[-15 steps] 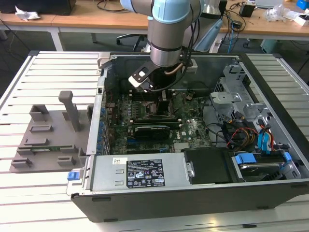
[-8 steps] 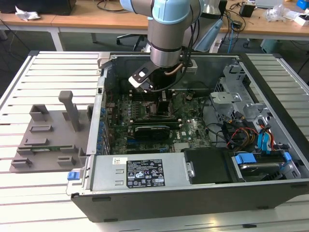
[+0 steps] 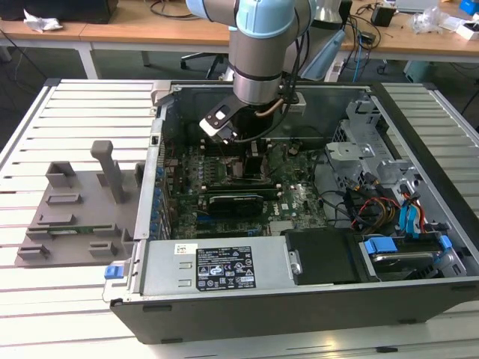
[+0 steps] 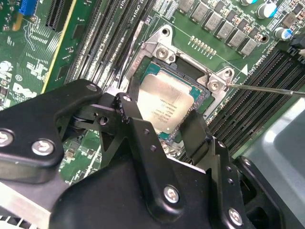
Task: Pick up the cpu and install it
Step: 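Place the cpu into insertion slot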
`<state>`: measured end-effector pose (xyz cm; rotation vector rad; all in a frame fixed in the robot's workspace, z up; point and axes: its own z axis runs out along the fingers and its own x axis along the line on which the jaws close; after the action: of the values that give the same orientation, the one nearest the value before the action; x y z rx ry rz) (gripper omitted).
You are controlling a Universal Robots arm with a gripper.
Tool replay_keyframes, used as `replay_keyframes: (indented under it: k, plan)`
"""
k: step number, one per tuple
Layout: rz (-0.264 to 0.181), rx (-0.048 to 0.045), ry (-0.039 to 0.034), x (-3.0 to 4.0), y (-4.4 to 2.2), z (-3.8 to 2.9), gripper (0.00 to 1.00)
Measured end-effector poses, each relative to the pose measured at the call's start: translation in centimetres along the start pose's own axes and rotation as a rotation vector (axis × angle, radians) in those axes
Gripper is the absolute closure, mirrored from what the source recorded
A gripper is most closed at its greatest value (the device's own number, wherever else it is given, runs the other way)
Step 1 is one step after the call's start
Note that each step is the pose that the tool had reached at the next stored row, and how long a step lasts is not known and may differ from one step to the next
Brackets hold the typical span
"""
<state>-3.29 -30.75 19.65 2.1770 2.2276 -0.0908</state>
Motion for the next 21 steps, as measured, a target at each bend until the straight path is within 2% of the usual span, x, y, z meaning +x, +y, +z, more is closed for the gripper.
replay_keyframes:
  k: [21]
  plan:
    - [0.0, -0.0002, 0.0002, 0.28, -0.13, -0.17, 0.38]
